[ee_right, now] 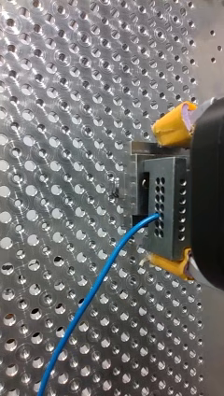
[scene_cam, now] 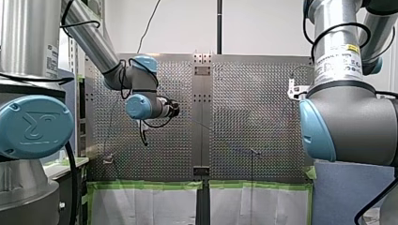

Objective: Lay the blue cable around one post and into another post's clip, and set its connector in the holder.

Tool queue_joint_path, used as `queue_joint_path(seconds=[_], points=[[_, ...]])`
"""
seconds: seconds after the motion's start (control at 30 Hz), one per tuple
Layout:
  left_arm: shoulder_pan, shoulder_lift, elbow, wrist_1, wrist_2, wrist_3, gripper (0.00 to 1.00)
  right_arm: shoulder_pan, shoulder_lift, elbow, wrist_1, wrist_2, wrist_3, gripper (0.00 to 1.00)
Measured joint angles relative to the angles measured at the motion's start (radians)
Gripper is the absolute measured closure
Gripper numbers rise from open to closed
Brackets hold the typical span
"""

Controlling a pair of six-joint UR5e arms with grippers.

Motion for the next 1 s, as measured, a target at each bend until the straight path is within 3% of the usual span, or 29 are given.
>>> queue_joint_path(seconds=[1.0], points=[[0.005,0.000,0.002,0.022,-0.002,0.007,0.07,0.000,0.000,0.000,0.000,0.000,0.000,0.00]])
